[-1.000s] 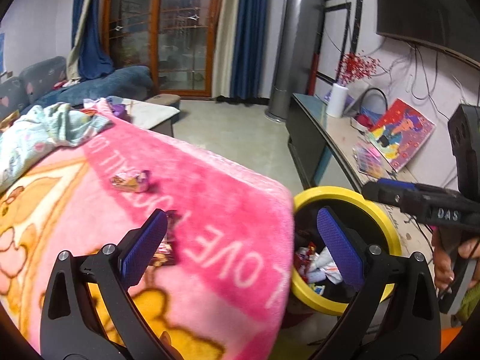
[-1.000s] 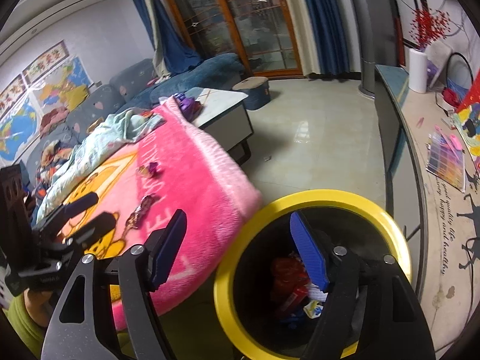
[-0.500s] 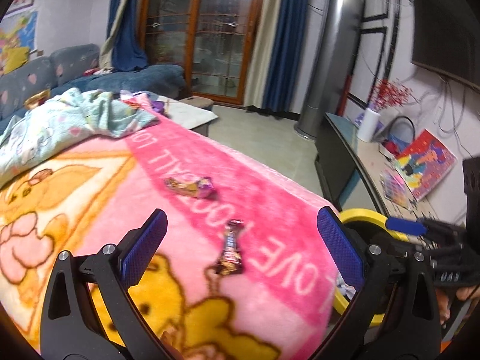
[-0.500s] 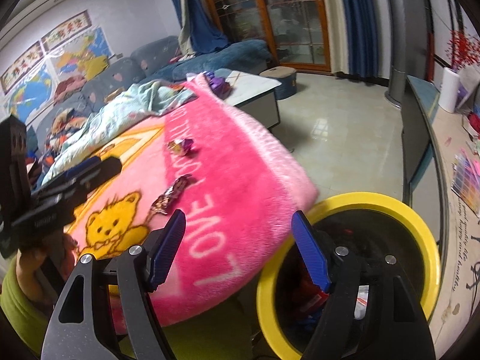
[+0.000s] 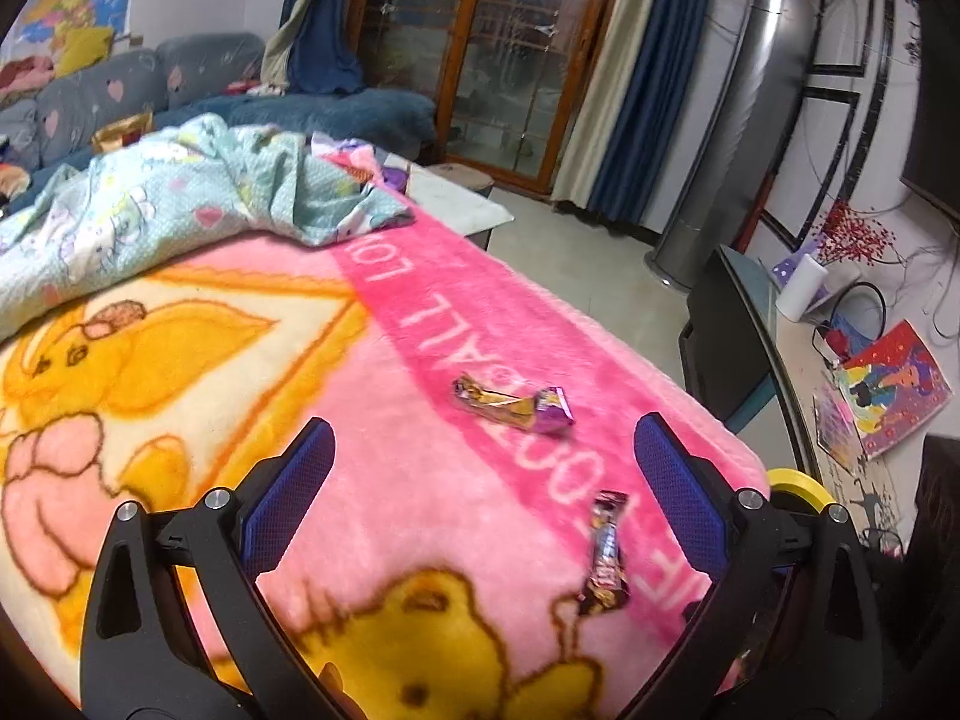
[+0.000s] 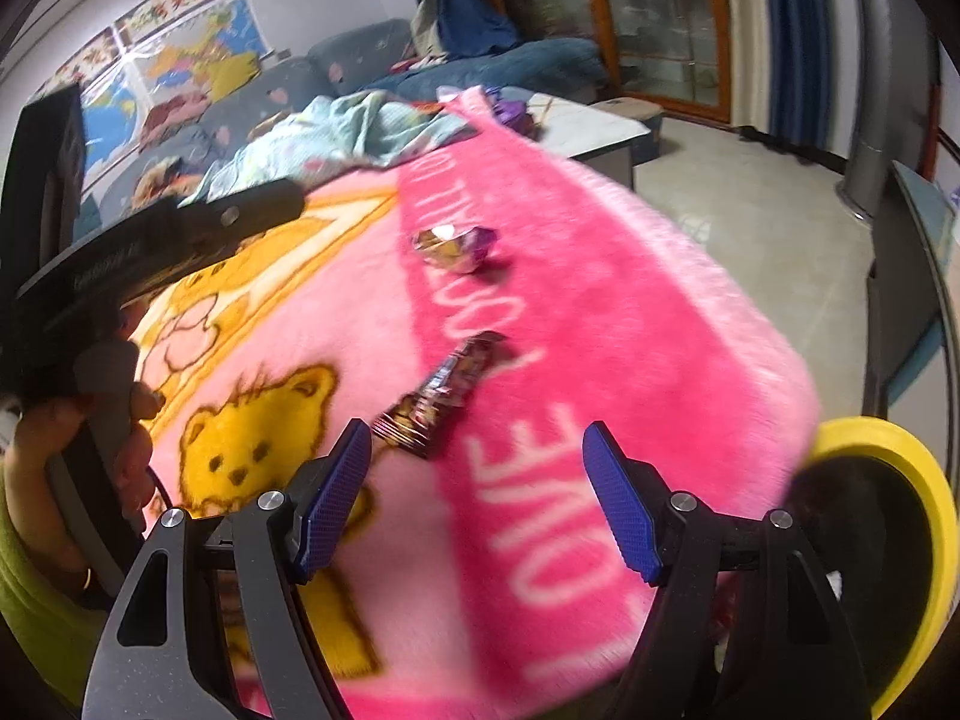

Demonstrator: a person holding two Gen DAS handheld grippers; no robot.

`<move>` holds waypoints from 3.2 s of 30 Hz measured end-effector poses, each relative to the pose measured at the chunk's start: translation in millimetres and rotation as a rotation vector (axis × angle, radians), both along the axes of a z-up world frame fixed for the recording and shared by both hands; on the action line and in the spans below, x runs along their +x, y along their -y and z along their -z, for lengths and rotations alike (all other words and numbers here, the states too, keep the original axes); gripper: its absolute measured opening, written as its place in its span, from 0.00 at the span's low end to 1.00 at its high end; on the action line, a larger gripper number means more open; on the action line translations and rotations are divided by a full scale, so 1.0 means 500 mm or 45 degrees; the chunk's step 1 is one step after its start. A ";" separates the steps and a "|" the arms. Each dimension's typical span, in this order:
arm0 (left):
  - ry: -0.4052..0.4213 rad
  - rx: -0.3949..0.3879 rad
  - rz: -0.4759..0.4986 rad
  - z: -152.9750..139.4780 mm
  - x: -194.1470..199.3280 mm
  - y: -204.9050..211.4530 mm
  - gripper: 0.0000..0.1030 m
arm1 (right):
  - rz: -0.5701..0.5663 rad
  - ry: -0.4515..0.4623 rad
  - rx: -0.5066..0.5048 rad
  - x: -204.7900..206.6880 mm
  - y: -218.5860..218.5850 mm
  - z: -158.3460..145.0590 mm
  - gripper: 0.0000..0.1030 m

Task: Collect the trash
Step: 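Move both open grippers back over the last wrappers on the blanket, then grasp the purple candy wrapper with the left gripper while the right grasps the dark chocolate-bar wrapper, then carry the purple wrapper and chocolate-bar wrapper over the yellow-rimmed bin with both grippers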

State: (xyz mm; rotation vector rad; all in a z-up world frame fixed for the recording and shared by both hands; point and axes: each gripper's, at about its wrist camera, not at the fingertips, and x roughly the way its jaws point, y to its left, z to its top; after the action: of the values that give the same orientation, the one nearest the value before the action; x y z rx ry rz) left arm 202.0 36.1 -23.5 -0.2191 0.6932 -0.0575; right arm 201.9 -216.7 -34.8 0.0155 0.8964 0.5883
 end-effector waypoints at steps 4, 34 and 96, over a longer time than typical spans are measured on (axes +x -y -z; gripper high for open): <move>-0.072 -0.076 -0.008 0.023 0.046 -0.025 0.89 | 0.002 -0.041 0.015 0.032 -0.033 0.018 0.63; -0.324 0.021 -0.049 0.138 0.199 0.011 0.08 | 0.015 -0.088 0.019 -0.001 -0.012 0.053 0.14; 0.147 -0.053 0.443 -0.148 -0.140 0.225 0.04 | 0.474 0.190 0.145 -0.106 0.289 -0.140 0.13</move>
State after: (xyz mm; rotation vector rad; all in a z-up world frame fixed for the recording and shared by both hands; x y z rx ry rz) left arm 131.9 -76.3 50.7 -0.1321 0.6090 -0.4144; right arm 148.7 -361.5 35.4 0.2337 0.6915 0.2871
